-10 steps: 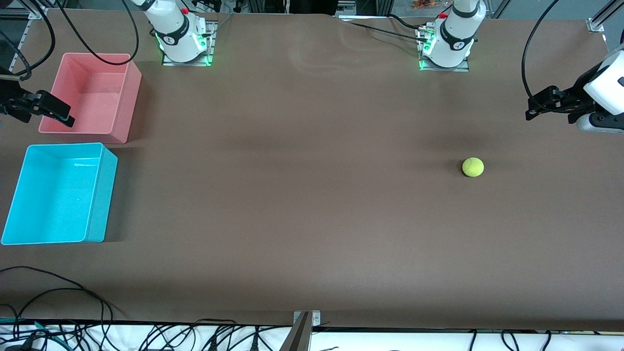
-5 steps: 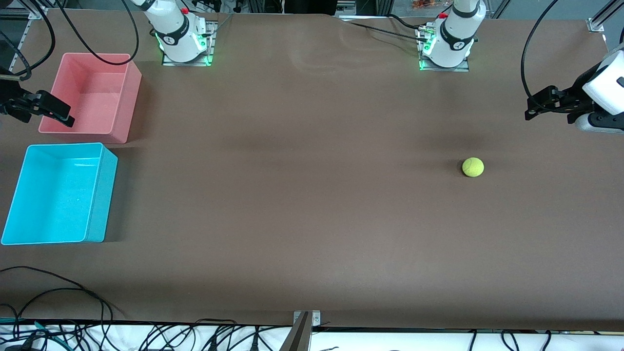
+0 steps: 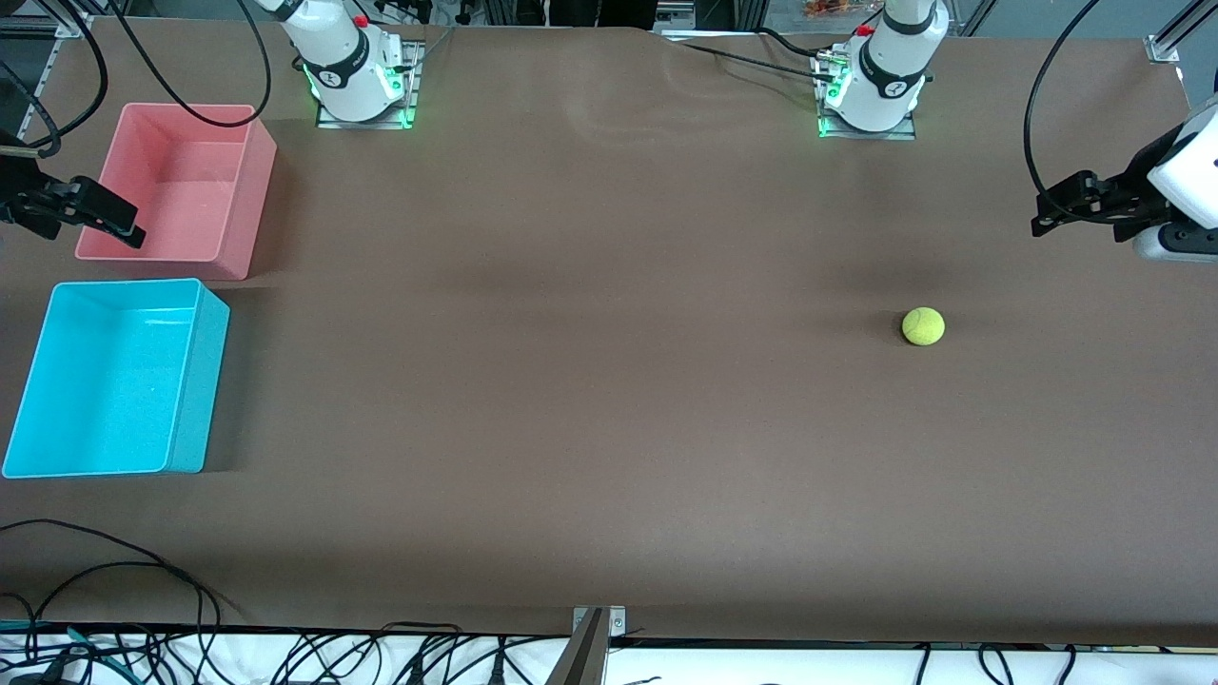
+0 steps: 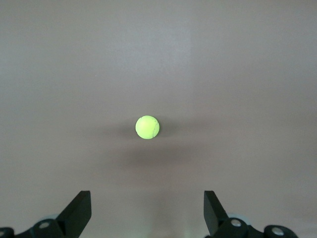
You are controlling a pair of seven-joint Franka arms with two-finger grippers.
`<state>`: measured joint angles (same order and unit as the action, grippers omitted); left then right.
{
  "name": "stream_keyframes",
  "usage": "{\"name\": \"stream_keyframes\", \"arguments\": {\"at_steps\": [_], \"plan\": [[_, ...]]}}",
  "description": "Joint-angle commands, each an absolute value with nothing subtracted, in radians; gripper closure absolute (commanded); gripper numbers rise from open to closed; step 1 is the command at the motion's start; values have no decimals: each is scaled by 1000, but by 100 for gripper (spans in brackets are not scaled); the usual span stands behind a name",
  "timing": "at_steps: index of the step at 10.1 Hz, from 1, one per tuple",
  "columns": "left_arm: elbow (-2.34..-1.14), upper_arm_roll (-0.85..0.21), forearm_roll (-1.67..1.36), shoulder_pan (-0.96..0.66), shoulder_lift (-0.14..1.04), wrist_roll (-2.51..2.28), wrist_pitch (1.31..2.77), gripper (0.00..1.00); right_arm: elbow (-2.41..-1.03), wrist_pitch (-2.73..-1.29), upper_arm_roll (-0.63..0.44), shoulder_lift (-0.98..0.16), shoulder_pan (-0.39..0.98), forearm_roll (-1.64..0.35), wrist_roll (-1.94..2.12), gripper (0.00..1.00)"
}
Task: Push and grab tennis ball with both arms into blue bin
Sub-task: 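Move the left gripper down beside the tennis ball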
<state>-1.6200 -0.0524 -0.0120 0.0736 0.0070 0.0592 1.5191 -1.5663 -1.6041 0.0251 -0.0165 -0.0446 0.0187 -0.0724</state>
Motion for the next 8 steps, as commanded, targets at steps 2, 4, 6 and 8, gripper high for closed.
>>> {"name": "stream_keyframes", "arguments": {"at_steps": [2, 4, 6, 8], "plan": [[-1589, -54, 8, 110, 80, 61, 1506, 0, -1542, -1591, 28, -21, -51, 5, -81, 0], [-1589, -54, 6, 153, 161, 60, 1508, 0, -1542, -1591, 28, -21, -51, 5, -81, 0], [-1612, -54, 9, 175, 166, 60, 1563, 0, -1542, -1592, 28, -23, -51, 5, -81, 0], [-1673, -51, 9, 176, 167, 60, 1615, 0, -1542, -1592, 28, -23, -51, 5, -81, 0]]}}
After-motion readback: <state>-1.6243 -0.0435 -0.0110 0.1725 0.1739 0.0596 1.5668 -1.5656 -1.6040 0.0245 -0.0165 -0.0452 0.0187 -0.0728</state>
